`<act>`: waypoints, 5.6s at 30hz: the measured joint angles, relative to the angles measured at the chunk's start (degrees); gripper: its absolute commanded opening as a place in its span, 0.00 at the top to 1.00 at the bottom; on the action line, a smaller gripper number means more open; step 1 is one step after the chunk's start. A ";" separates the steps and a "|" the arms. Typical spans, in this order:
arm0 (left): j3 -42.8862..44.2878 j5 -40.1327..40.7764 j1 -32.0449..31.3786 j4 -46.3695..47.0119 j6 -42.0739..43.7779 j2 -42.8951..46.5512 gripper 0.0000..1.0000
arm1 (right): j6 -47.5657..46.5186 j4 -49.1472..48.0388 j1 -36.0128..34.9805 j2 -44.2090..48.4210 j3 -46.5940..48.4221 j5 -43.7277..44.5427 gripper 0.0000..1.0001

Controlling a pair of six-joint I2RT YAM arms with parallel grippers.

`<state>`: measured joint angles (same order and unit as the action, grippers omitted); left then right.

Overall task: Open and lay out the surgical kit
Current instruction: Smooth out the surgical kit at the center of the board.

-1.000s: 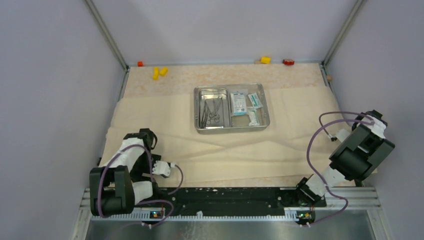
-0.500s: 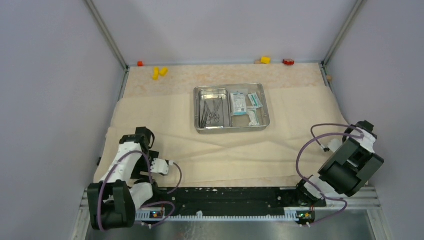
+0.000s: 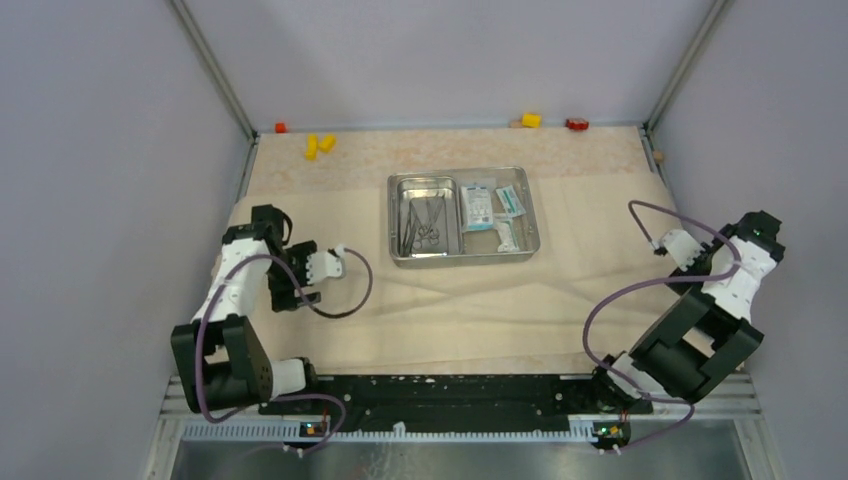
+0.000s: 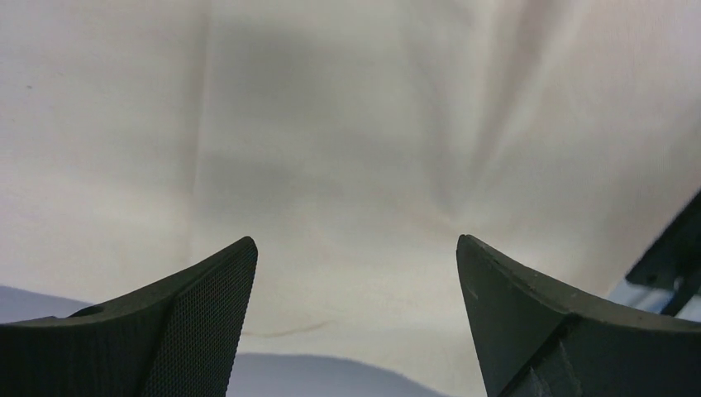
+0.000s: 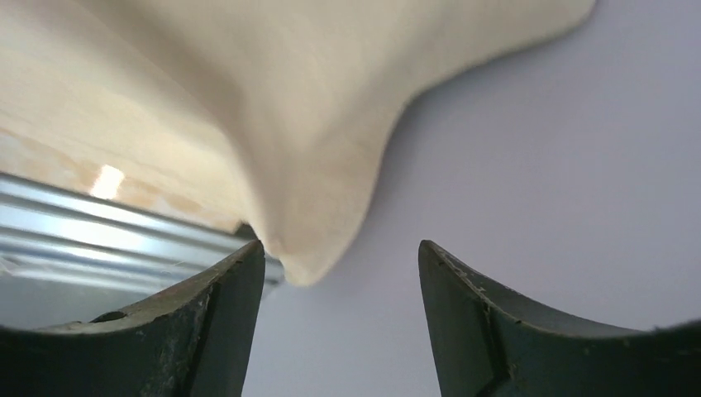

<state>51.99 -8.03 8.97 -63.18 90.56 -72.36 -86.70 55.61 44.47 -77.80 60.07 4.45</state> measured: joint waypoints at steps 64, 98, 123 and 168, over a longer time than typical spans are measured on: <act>5.84 -15.30 -0.63 27.67 -31.78 -18.32 0.04 | 12.11 15.10 -63.08 11.72 -8.94 -26.97 0.72; 32.61 -7.56 -1.64 32.22 -61.48 -44.96 0.50 | 62.82 -32.33 -41.20 -34.21 15.45 -17.33 0.51; 42.45 -10.32 -2.03 26.53 -63.91 -51.21 1.00 | 64.46 -30.36 -41.24 -40.09 23.74 -18.71 1.00; 67.93 -6.82 -3.43 22.56 -69.68 -66.66 1.00 | 69.40 -27.80 -40.39 -49.79 38.75 -16.85 1.00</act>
<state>119.92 -14.85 5.54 -40.62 20.88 -139.02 -17.30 27.81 4.08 -127.59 98.83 -12.40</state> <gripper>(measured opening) 0.008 0.003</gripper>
